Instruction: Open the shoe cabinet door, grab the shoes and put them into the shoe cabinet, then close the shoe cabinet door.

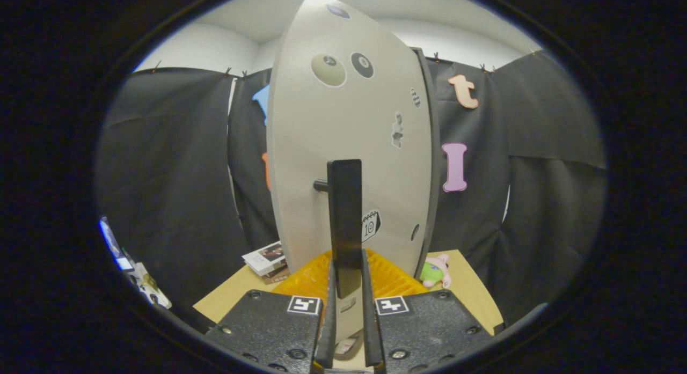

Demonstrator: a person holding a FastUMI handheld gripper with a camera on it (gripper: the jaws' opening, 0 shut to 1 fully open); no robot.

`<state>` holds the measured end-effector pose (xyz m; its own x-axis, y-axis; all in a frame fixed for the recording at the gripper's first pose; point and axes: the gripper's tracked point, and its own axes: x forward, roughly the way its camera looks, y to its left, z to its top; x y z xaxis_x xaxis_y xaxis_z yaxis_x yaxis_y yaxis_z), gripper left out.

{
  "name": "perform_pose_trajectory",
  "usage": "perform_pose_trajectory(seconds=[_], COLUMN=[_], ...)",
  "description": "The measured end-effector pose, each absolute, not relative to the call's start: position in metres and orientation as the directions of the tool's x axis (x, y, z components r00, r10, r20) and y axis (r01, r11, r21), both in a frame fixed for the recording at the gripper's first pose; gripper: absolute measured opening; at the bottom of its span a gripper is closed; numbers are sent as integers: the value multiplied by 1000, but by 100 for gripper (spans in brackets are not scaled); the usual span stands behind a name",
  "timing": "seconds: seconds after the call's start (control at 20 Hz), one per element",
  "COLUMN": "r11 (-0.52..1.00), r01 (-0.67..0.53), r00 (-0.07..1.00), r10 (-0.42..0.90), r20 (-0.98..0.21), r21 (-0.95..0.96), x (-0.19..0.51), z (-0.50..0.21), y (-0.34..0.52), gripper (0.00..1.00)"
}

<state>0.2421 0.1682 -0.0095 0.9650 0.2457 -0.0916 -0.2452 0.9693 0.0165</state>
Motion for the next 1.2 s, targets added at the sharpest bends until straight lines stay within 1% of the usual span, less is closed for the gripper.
perform_pose_trajectory(seconds=[0.2, 0.45, 0.55, 0.65, 0.75, 0.85, 0.95, 1.05, 1.2], r11=[976, 980, 988, 995, 996, 991, 985, 979, 980], r01=[-215, -176, -138, -103, -91, -124, -159, -194, -195], r00=[971, 978, 985, 990, 991, 986, 980, 974, 975], r10=[218, 185, 145, 104, 91, 129, 166, 199, 198], r20=[-96, -100, -95, -90, -98, -104, -105, -103, -100], r21=[37, 92, 74, 11, -2, 58, 73, 60, 36], x=[237, 233, 233, 235, 237, 242, 247, 249, 248], z=[-10, -11, -8, -7, -8, -8, -5, -4, -6], y=[147, 120, 102, 81, 61, 44, 35, 36, 34], gripper=[21, 12, 8, 5, 4, 4, 4, 4, 4])
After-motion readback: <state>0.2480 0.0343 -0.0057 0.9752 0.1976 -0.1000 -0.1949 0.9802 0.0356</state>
